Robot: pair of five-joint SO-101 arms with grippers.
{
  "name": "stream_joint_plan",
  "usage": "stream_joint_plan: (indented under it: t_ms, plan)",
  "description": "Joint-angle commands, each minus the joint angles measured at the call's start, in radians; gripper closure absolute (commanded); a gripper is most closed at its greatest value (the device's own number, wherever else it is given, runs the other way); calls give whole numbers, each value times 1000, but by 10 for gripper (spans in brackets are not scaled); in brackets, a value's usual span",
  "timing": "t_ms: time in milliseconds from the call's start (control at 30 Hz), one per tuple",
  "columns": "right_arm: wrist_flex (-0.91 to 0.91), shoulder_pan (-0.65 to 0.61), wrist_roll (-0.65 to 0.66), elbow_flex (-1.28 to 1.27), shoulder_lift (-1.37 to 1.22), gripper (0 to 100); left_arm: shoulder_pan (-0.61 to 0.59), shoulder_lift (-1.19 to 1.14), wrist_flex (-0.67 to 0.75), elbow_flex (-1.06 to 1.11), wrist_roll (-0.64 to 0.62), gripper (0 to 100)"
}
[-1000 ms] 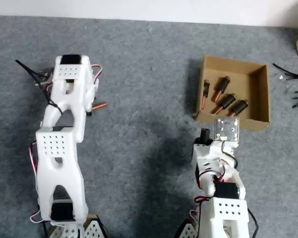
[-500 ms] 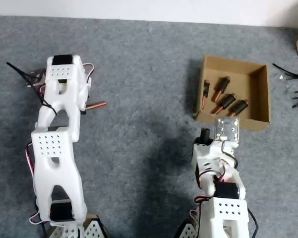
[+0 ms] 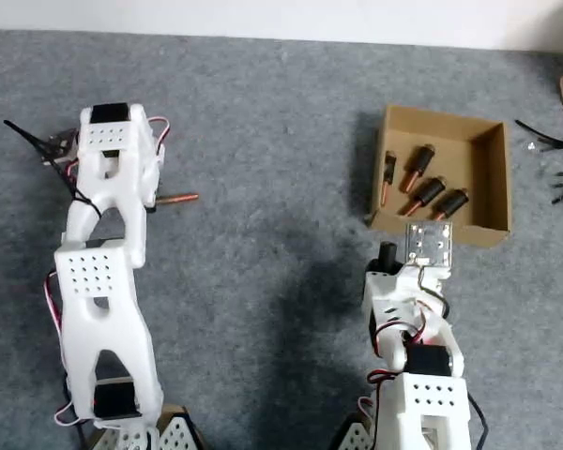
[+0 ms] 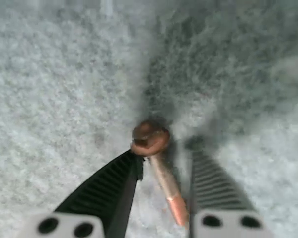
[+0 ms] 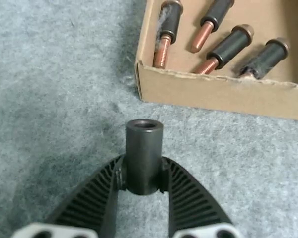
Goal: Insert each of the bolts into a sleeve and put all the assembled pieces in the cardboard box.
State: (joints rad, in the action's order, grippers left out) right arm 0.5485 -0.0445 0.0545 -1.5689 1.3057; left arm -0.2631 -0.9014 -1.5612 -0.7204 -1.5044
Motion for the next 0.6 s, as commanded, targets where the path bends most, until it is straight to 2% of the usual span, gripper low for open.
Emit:
stream_joint_plan:
  t_ms: [0,167,300,367,567]
  plan:
    - [-24,10,11,2,12,993,-31,-2,-8,4,-8,975]
    - [-24,10,11,2,12,992,-12,-1,-8,1,-3,995]
    - [-24,10,11,2,13,993,53,16,-8,-19,2,995]
    - [-24,8,11,2,13,993,87,38,-8,-48,72,995]
    - [-24,-5,11,2,13,993,170,151,-58,-151,397,995]
